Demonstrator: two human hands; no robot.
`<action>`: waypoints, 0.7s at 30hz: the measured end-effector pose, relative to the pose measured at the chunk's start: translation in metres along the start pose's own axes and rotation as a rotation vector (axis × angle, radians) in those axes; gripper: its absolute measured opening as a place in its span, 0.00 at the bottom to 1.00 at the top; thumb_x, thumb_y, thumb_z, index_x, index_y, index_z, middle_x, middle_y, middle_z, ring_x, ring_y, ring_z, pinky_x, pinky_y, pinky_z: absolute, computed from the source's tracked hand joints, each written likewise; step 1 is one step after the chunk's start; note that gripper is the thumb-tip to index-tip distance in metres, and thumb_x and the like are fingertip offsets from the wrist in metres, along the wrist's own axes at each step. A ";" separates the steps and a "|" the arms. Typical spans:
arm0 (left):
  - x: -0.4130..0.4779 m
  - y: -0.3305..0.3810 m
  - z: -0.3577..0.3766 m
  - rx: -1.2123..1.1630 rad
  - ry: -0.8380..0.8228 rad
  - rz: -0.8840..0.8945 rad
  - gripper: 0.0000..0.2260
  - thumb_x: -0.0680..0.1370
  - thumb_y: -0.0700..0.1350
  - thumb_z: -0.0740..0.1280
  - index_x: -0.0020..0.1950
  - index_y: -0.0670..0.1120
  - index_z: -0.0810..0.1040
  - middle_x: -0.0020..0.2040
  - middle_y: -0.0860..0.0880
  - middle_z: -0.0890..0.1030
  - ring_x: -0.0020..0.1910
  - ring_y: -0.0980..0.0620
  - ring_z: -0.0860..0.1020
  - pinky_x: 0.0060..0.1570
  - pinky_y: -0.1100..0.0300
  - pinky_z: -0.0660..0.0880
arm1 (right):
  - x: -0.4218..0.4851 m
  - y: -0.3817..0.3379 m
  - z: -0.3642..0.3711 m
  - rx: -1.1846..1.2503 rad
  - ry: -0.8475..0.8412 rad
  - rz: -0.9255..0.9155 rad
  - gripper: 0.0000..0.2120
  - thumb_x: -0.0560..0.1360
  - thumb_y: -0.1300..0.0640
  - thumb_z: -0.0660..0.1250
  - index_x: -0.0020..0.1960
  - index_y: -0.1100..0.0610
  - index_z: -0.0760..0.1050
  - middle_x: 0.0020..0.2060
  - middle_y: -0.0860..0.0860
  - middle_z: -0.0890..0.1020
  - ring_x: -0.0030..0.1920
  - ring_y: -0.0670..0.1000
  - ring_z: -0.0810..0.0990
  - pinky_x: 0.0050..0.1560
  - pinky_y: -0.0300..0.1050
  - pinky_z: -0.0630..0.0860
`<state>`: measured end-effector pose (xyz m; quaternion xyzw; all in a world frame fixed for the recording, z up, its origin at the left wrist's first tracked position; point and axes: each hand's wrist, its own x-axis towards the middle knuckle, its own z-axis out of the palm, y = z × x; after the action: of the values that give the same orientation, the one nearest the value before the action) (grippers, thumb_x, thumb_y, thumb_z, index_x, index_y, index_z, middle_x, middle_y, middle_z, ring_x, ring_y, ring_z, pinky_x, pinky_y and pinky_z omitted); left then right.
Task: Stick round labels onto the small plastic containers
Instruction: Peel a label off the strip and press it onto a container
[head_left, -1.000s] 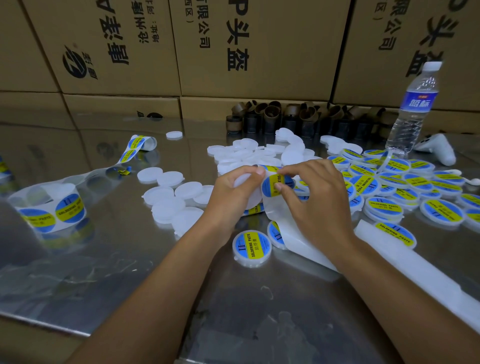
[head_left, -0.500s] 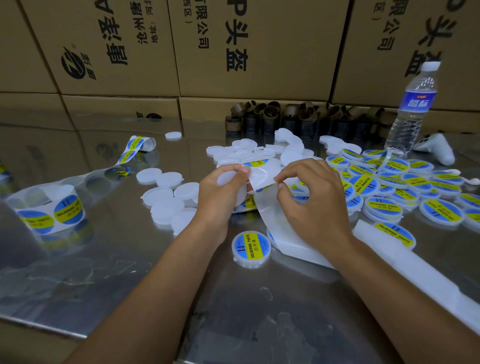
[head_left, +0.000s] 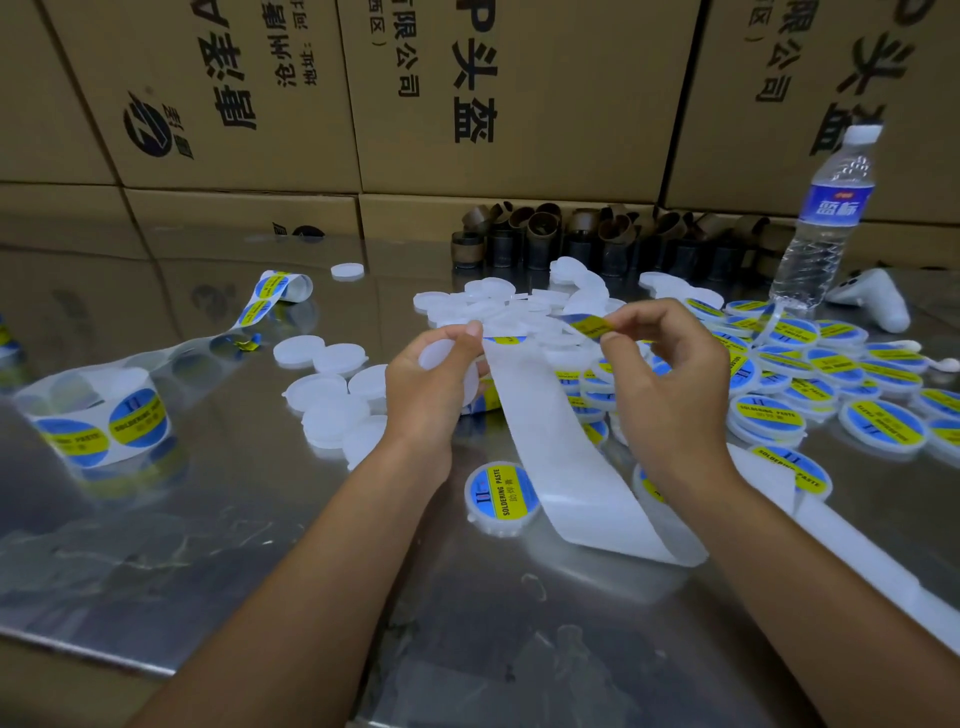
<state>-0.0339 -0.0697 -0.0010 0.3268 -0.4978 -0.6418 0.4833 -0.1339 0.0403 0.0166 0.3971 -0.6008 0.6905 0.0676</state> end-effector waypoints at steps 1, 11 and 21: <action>0.002 0.000 0.000 -0.012 0.029 -0.001 0.04 0.75 0.48 0.70 0.42 0.50 0.79 0.30 0.55 0.82 0.29 0.60 0.80 0.29 0.65 0.76 | 0.001 0.000 0.000 0.027 -0.006 0.019 0.15 0.71 0.69 0.65 0.36 0.49 0.73 0.34 0.41 0.78 0.38 0.39 0.75 0.50 0.40 0.72; 0.002 0.006 0.001 -0.205 -0.024 -0.014 0.10 0.78 0.53 0.64 0.46 0.47 0.79 0.41 0.50 0.83 0.37 0.54 0.82 0.38 0.60 0.80 | 0.004 -0.003 0.000 0.373 -0.377 0.334 0.14 0.69 0.64 0.66 0.31 0.47 0.79 0.30 0.43 0.79 0.35 0.43 0.76 0.38 0.37 0.68; -0.006 0.014 0.008 -0.327 -0.416 -0.158 0.34 0.75 0.68 0.43 0.49 0.44 0.78 0.40 0.47 0.85 0.39 0.50 0.84 0.38 0.58 0.81 | -0.003 -0.003 0.007 0.370 -0.527 0.373 0.04 0.63 0.58 0.67 0.32 0.51 0.80 0.27 0.49 0.70 0.30 0.45 0.65 0.30 0.34 0.62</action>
<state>-0.0351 -0.0616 0.0143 0.1434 -0.4490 -0.8026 0.3655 -0.1270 0.0363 0.0168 0.4506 -0.5245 0.6620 -0.2893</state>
